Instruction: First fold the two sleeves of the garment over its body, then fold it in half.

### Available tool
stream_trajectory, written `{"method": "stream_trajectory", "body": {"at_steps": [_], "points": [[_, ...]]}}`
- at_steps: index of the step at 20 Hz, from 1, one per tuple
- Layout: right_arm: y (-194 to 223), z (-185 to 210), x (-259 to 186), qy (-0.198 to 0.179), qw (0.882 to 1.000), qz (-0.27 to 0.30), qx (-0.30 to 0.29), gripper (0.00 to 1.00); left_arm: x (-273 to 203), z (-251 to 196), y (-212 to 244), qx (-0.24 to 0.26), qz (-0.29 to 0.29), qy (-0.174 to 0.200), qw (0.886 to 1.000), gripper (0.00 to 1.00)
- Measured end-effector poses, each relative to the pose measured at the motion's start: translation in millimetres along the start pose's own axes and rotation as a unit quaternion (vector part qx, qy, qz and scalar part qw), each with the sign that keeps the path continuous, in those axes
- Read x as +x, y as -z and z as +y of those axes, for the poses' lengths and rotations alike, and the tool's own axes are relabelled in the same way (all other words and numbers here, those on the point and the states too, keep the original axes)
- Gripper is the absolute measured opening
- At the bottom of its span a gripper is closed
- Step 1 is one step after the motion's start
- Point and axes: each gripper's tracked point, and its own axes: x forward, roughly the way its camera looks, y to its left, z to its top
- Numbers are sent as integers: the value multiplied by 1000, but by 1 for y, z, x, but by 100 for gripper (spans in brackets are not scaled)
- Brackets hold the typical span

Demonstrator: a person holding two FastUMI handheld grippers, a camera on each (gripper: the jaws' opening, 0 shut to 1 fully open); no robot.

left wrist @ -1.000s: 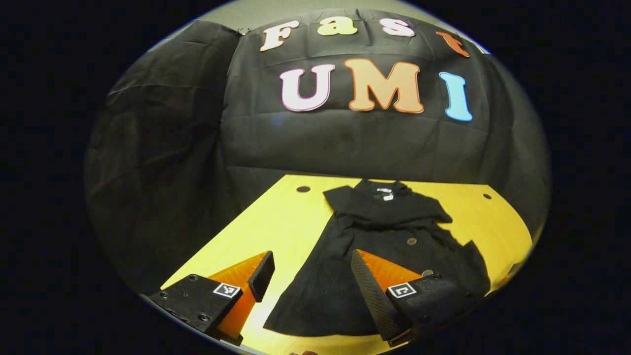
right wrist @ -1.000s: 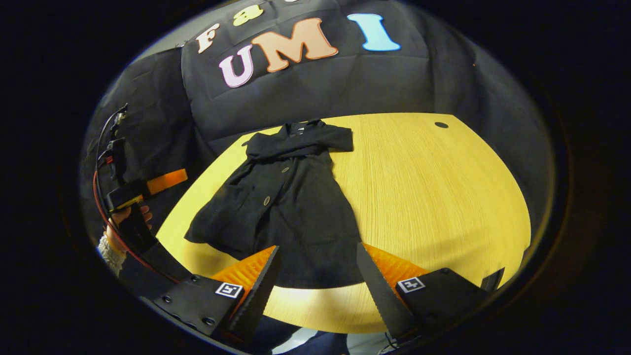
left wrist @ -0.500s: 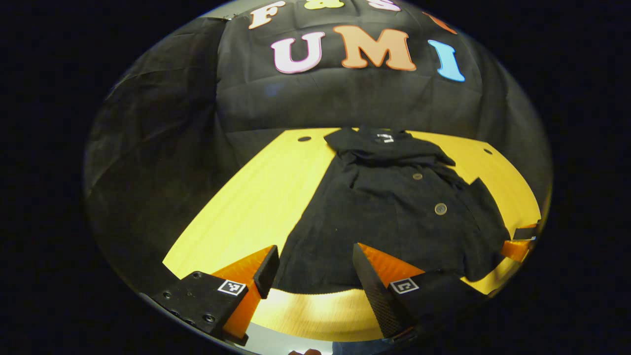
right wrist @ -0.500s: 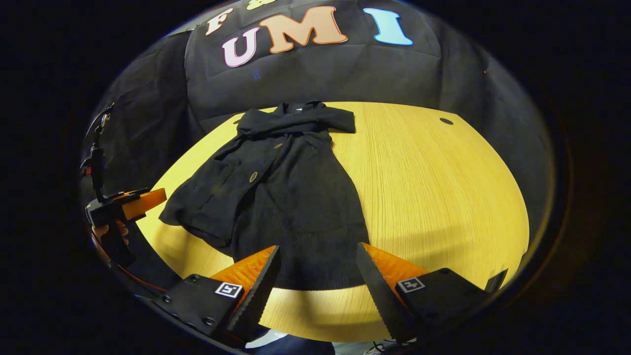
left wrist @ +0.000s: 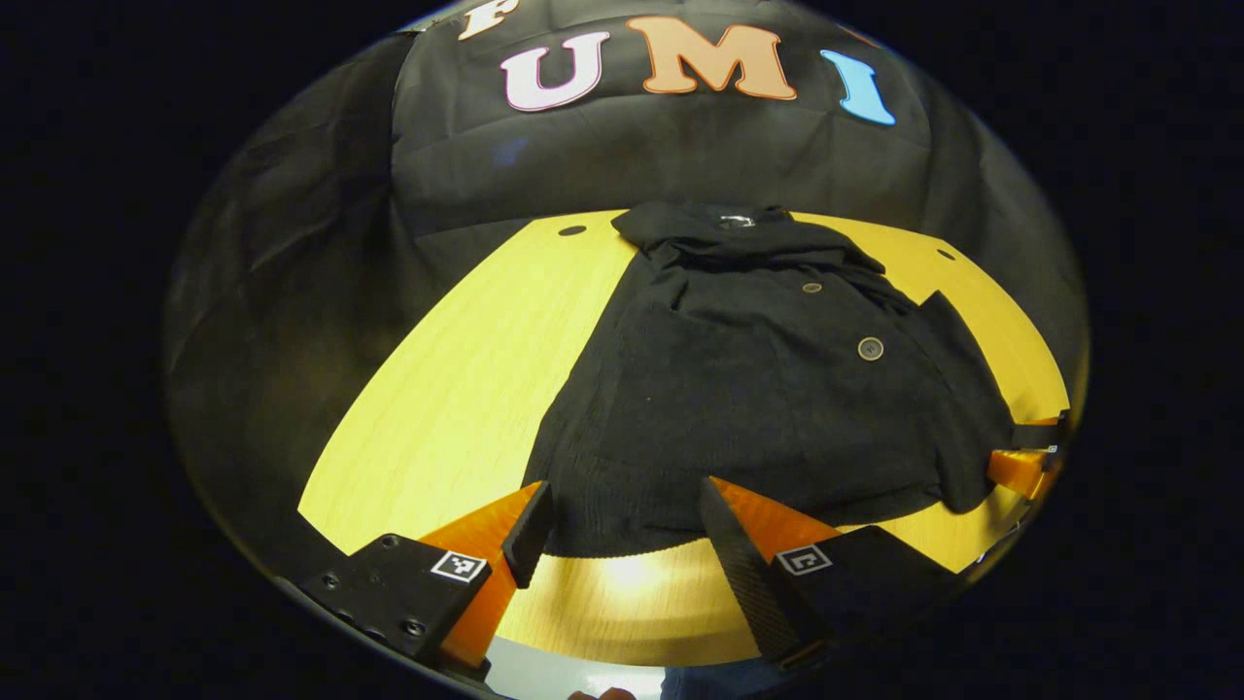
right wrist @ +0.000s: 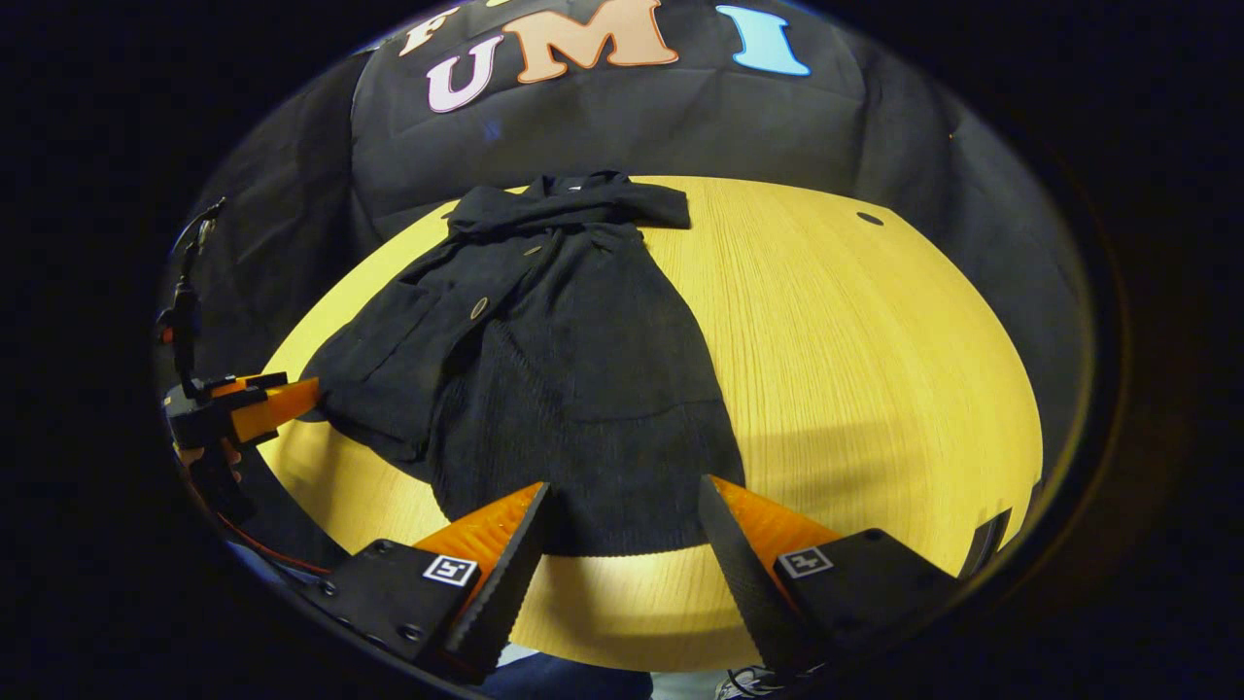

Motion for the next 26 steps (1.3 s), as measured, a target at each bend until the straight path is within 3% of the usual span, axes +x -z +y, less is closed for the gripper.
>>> {"method": "stream_trajectory", "body": {"at_steps": [3, 5, 6, 10, 12, 15, 16, 17, 18, 20, 22, 24, 26], "points": [[2, 0, 2, 12, 1000, -2, -28, 96, 3, -1, 11, -19, 19, 5, 1000, 92], [1, 3, 2, 11, 1000, -1, -26, 92, 3, -3, 11, -33, 16, 11, 999, 93], [0, 2, 2, 9, 1000, 2, -22, 97, 4, -3, 14, -34, 20, 15, 999, 92], [0, 1, 2, 10, 1000, -1, -25, 96, 3, -5, 13, -39, 6, 32, 999, 94], [0, 0, 4, 10, 1000, -2, -21, 96, 3, -6, 13, -35, 3, 37, 999, 90], [-1, 1, 5, 12, 1000, -2, -19, 83, 2, -16, 11, -32, 4, 48, 998, 80], [-1, 2, 5, 13, 1000, -1, -20, 75, 3, -16, 10, -30, 7, 48, 998, 70], [-1, 3, 6, 8, 1000, -1, -24, 73, 4, -17, 12, -28, 10, 53, 998, 65], [-1, 5, 7, 5, 1000, 0, -25, 63, 2, -21, 10, -29, 11, 65, 997, 65], [-2, 13, 8, -5, 999, 1, -39, 44, 1, -28, 11, -31, 13, 81, 996, 45], [-2, 13, 10, -2, 999, 1, -54, 31, 1, -32, 9, -37, 16, 95, 995, 24], [-2, 18, 9, -16, 998, 4, -55, 31, 1, -32, 9, -52, 21, 101, 993, 16], [-2, 18, 9, -21, 998, 4, -53, 16, 0, -31, 9, -67, 20, 102, 992, 9]]}}
